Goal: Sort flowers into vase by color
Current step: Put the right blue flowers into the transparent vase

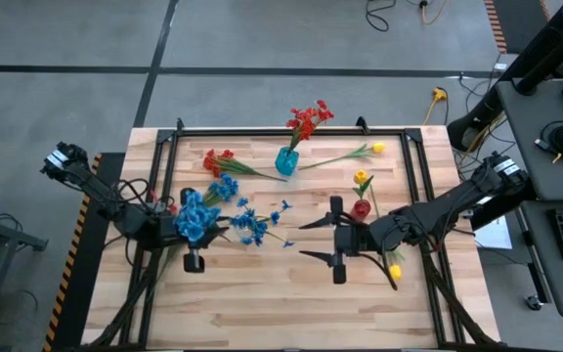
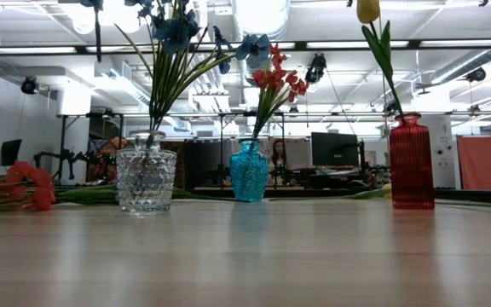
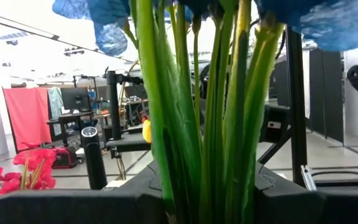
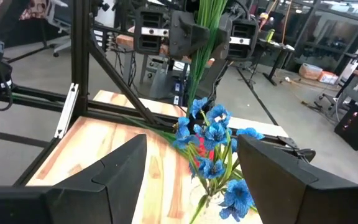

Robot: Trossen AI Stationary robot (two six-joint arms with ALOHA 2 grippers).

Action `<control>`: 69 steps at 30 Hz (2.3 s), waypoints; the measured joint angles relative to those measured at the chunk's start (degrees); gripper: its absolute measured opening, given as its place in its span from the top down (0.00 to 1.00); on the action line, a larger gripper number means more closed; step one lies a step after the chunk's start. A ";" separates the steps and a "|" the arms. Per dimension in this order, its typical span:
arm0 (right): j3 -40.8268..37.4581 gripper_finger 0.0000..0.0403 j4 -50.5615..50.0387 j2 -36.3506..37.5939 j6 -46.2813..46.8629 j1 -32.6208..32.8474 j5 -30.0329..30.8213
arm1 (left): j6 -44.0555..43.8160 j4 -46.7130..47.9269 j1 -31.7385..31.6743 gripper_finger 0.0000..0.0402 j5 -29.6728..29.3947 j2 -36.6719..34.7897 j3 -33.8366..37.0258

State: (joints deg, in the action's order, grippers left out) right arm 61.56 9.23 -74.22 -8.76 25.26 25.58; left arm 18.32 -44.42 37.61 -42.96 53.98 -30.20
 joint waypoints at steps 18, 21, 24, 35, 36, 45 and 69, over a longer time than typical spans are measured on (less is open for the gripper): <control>0.00 0.40 -0.02 0.00 0.18 -0.02 0.09 | 7.22 -7.56 -3.02 0.81 0.01 -0.77 5.58; 0.00 0.40 -0.02 0.00 0.18 -0.02 0.11 | 10.45 -7.50 -3.04 0.81 0.70 -0.83 6.00; 0.00 0.41 -0.02 0.00 0.18 -0.04 0.26 | 14.11 -7.40 -3.04 0.81 3.47 -1.01 6.01; 0.00 0.41 -0.05 0.00 0.20 -0.04 1.62 | 16.43 -7.78 -5.43 0.81 6.21 -2.23 6.93; 0.00 0.41 -0.04 0.00 0.19 -0.04 1.62 | 15.90 -8.38 -5.91 0.81 6.22 -2.21 7.37; 0.00 0.41 -0.05 0.00 0.20 -0.04 1.62 | 15.44 -15.04 -8.31 0.81 10.13 -2.21 10.90; 0.00 0.41 -1.31 -0.02 0.28 -0.04 1.60 | 12.16 -17.73 -8.56 0.81 5.98 -12.65 12.17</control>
State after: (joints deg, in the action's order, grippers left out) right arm 61.56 7.92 -74.24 -8.48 25.21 27.18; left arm 30.48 -62.15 29.05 -36.98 41.33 -18.03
